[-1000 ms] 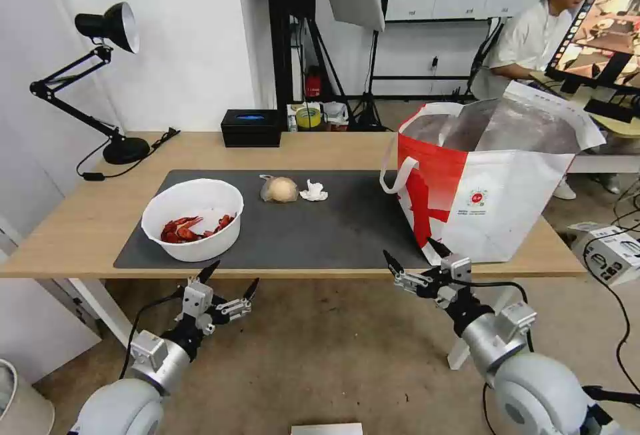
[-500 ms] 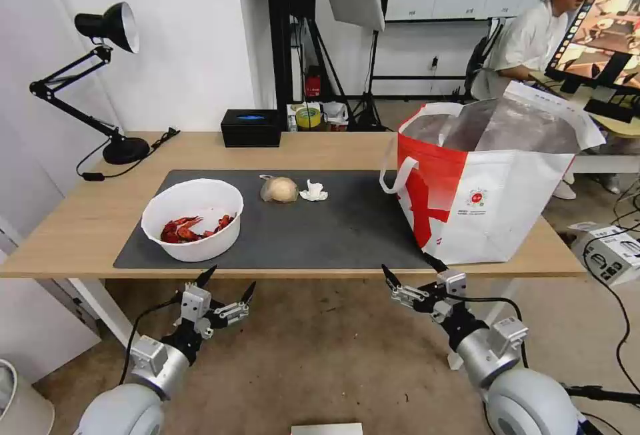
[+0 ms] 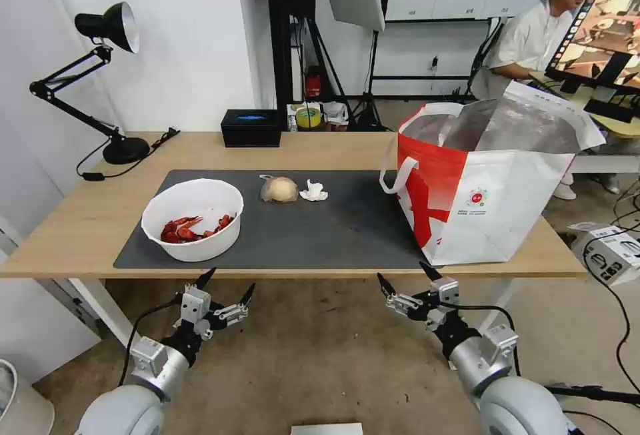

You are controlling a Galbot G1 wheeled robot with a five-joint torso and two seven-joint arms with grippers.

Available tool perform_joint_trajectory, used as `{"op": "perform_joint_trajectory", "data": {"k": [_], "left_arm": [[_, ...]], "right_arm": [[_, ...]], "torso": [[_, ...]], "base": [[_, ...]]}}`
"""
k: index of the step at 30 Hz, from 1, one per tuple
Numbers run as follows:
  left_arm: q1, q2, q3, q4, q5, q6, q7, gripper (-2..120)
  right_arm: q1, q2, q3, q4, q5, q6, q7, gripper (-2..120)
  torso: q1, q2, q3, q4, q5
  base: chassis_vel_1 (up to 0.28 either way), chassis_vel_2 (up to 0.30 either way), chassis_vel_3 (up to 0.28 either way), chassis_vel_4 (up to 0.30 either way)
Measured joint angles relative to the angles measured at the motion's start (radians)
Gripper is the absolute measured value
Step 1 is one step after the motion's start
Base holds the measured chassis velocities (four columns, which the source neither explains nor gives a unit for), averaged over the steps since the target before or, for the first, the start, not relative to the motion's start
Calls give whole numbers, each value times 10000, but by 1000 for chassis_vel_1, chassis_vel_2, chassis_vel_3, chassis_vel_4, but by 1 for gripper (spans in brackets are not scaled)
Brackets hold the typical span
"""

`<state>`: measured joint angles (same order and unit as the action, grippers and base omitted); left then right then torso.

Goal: Pick up the trash from the table and place it into the takeout bag.

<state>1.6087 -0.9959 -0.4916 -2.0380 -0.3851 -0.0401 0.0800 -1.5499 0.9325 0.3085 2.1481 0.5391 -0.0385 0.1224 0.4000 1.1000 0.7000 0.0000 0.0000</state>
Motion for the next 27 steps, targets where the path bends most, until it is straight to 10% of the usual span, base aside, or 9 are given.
{"op": "perform_joint_trajectory", "data": {"k": [27], "left_arm": [[-27, 117, -54, 256, 15, -52, 64, 100]], "right_arm": [[971, -152, -593, -350, 181, -79, 328, 100]], "torso": [[0, 0, 0, 0, 1]], "base": [[0, 0, 0, 0]]}}
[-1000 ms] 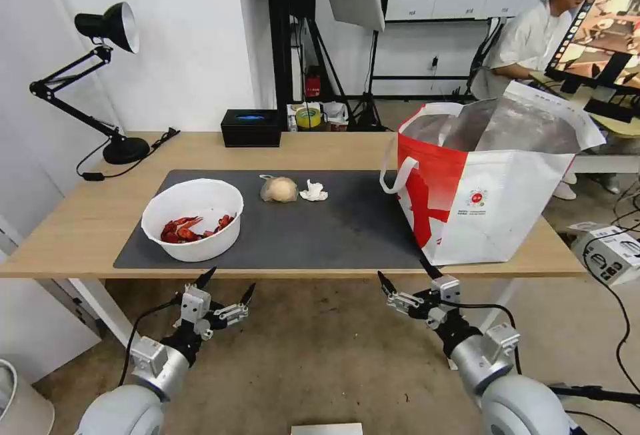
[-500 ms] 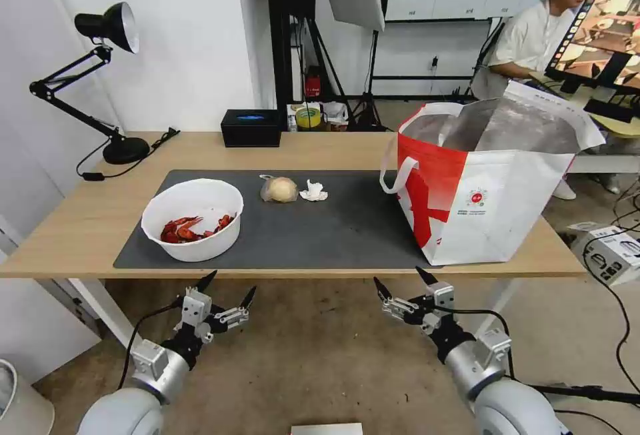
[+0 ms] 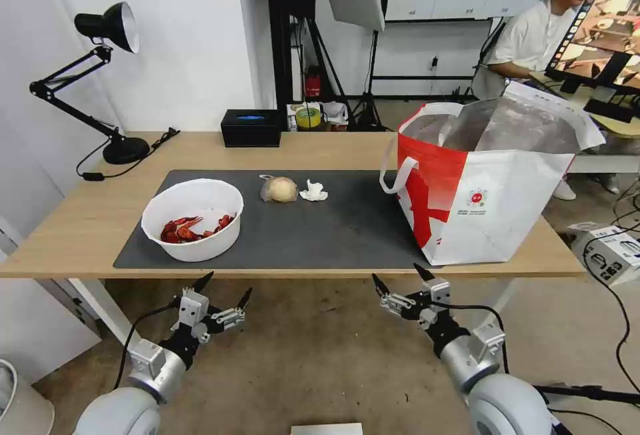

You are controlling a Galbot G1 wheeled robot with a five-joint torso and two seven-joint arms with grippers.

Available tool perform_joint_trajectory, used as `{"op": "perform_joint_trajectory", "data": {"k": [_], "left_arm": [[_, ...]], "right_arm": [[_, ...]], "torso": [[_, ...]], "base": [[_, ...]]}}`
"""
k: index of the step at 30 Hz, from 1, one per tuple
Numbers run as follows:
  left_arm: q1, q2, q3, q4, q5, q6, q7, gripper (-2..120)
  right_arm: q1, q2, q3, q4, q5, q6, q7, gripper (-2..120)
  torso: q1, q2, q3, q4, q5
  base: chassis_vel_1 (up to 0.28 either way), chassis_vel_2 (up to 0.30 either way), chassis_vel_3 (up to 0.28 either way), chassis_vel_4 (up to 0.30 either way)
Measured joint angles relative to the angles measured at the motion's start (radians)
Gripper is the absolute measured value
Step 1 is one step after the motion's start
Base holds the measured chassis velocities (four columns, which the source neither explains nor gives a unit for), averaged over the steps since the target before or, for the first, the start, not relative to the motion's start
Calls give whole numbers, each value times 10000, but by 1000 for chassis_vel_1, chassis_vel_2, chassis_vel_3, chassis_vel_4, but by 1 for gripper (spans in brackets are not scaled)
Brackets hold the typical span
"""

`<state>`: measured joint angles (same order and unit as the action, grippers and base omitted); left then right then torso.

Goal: Pick up the trash from the table and place it into the takeout bag.

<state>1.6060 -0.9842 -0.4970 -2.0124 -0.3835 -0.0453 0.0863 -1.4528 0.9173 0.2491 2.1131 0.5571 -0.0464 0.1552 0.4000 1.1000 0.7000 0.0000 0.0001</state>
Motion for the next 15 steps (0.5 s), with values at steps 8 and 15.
{"op": "perform_joint_trajectory", "data": {"k": [8, 15], "left_arm": [[-152, 0, 92, 112, -22, -6, 4, 100], [-144, 72, 43, 122, -31, -12, 2, 100]], "right_arm": [[1751, -625, -768, -373, 980, -330, 37, 100], [4837, -552, -2638, -1614, 1676, -543, 146, 100]], "torso": [[0, 0, 1, -1, 0], [1, 0, 2, 2, -3]], "base": [[0, 0, 0, 0], [0, 0, 0, 0]]}}
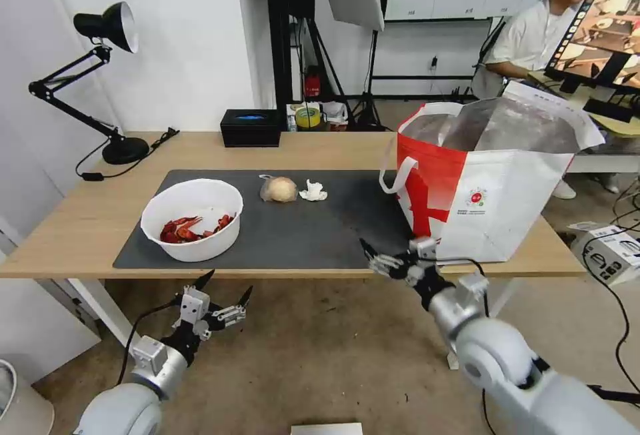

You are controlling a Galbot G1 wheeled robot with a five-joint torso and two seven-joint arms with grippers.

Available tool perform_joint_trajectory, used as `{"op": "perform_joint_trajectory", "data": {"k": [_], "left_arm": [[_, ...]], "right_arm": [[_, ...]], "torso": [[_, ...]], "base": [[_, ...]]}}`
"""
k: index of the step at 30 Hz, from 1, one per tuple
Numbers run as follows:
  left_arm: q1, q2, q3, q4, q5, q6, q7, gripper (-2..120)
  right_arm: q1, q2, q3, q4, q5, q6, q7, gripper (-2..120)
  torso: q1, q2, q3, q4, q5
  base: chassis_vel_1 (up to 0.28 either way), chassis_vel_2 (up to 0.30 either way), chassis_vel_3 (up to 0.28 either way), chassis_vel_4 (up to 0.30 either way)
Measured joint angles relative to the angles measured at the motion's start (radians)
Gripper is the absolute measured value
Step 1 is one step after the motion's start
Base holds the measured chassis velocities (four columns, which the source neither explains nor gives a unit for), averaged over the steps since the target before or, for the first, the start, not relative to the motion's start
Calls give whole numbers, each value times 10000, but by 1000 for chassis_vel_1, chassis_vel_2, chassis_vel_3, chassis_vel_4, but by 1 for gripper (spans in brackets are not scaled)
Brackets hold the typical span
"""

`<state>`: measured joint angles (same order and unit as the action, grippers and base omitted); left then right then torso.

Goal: Pick up the trash from the table and place it into the takeout bag.

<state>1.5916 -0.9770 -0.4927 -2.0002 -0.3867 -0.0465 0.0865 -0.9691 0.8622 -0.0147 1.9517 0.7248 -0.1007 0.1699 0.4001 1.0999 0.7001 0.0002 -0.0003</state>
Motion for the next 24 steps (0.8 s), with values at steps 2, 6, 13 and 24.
{"op": "perform_joint_trajectory", "data": {"k": [2, 6, 13, 24], "left_arm": [[46, 37, -109, -6, 9, 25, -12, 100], [151, 17, -224, -14, 19, 40, -18, 100], [232, -55, -348, -57, 16, 40, -1, 100], [288, -96, -481, -128, 19, 37, 57, 100]], "right_arm": [[1059, 321, -821, -561, 102, -243, 274, 100], [2435, 886, -1834, -1432, 152, -731, 865, 100], [4225, 1867, -2835, -2987, 331, -1266, 1876, 100], [5744, 3151, -3482, -5116, 1423, -1793, 2498, 100]], "torso": [[0, 0, 0, -2, 3], [0, 0, 0, 0, 3], [0, -1, 0, 0, 1], [0, 0, -1, -2, 0]], "base": [[0, 0, 0, 0], [0, 0, 0, 0], [0, 0, 0, 0], [0, 0, 0, 0]]}}
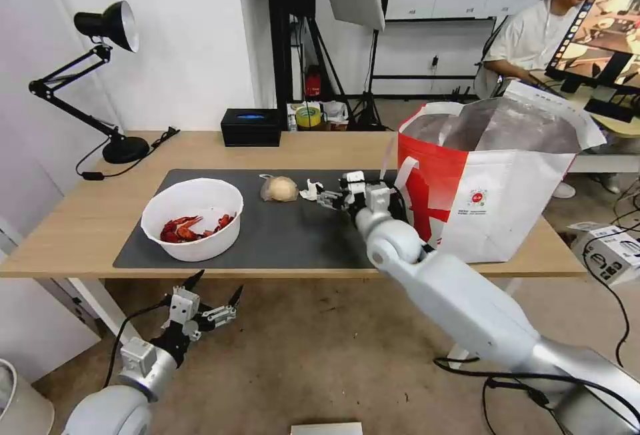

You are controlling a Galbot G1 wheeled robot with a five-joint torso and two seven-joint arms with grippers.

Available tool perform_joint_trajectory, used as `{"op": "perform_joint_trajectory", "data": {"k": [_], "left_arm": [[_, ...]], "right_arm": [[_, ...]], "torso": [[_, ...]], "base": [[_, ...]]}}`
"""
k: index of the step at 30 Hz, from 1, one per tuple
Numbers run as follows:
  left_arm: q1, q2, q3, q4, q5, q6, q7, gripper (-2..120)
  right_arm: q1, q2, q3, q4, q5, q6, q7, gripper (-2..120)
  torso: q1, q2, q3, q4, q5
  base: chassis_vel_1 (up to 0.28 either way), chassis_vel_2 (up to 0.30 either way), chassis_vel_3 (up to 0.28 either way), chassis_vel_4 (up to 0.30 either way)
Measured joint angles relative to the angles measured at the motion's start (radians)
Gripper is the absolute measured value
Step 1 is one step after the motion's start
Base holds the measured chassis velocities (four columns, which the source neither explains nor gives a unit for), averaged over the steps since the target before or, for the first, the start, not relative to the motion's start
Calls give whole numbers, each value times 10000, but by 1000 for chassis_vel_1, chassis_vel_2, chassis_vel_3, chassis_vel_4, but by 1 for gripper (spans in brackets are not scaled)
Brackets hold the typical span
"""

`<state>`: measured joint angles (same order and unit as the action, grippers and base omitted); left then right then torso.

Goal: Pick up the trash from the table and place it into the takeout bag.

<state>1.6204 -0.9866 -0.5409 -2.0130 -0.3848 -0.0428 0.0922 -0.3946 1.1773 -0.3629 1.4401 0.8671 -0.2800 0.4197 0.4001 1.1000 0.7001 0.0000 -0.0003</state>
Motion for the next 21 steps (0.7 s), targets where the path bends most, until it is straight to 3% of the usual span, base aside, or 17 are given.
{"op": "perform_joint_trajectory", "data": {"k": [8, 21], "left_arm": [[254, -209, -146, -38, 36, -94, 1, 100], [269, -406, -46, -53, 115, -139, 5, 100]], "right_arm": [[712, 997, -224, -1589, -295, -1061, 218, 100], [1175, 1882, -294, -2671, -527, -1584, -27, 100]], "torso": [[0, 0, 0, 1, 1], [-1, 0, -1, 1, 1]], "base": [[0, 0, 0, 0], [0, 0, 0, 0]]}}
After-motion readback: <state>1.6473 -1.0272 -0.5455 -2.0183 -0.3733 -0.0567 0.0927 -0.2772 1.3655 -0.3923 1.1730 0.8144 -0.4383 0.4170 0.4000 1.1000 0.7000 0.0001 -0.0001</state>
